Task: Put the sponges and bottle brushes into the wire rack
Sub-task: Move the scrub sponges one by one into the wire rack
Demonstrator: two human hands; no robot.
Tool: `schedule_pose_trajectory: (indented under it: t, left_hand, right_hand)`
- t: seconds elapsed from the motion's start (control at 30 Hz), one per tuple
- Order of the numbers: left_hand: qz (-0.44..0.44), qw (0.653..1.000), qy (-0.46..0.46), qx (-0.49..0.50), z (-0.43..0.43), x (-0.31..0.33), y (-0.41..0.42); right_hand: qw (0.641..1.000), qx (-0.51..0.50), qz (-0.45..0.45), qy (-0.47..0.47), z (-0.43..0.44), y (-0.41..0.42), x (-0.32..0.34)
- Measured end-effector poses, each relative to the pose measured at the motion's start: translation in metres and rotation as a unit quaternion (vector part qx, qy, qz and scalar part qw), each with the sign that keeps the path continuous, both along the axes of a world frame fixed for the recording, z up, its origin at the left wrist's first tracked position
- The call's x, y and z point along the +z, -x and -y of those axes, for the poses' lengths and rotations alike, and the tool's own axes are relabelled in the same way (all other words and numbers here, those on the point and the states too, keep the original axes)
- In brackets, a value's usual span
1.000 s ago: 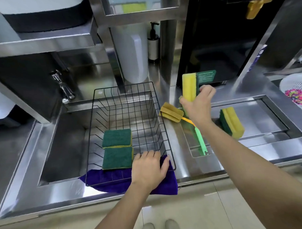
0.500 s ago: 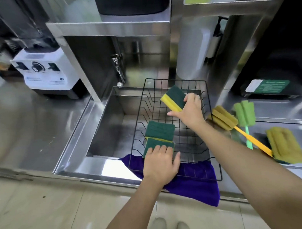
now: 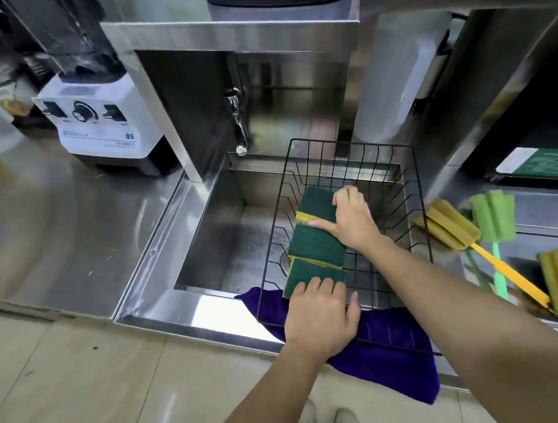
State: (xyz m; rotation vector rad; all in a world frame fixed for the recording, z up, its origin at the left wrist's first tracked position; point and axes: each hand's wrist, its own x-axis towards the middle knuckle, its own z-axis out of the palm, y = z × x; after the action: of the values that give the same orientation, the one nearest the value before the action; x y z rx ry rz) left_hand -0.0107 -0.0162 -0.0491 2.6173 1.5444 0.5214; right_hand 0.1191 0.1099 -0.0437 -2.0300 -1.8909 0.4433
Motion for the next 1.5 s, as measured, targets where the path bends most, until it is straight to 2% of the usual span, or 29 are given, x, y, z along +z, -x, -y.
schedule_pose_trajectory:
  t: [0.3, 0.5, 0.7, 0.93, 1.13, 1.23, 1.33, 1.5]
  left_hand:
    - [0.004, 1.000, 0.008, 0.000, 0.001, -0.001, 0.000]
    - [0.000, 1.000, 0.004, -0.004, 0.001, 0.000, -0.001]
    - [-0.009, 1.000, 0.006, -0.004, 0.000, 0.002, -0.003]
    - [-0.016, 0.999, 0.006, -0.033, 0.010, 0.009, -0.037]
    - [-0.036, 0.993, 0.038, -0.103, 0.039, 0.005, -0.088]
    - [-0.043, 0.993, 0.048, -0.097, 0.040, 0.003, -0.093]
    - [-0.059, 0.992, 0.048, -0.098, 0.047, 0.003, -0.099]
    - [-0.053, 0.995, 0.060, -0.064, 0.043, 0.005, -0.090]
  right_hand:
    - [0.992, 0.077, -0.063, 0.083, 0.000, -0.009, 0.000]
    - [0.986, 0.136, 0.005, 0.098, 0.001, -0.020, 0.007]
    - [0.982, 0.143, 0.056, 0.108, 0.018, -0.037, 0.020]
    - [0.997, 0.005, 0.063, -0.038, 0.054, -0.090, 0.040]
    - [0.977, -0.166, 0.096, -0.097, 0.098, -0.152, 0.039]
    - [0.961, -0.250, 0.105, -0.064, 0.124, -0.180, 0.033]
    - [0.929, -0.353, 0.107, -0.014, 0.155, -0.208, 0.020]
    - [0.899, -0.426, 0.071, 0.077, 0.166, -0.213, 0.008]
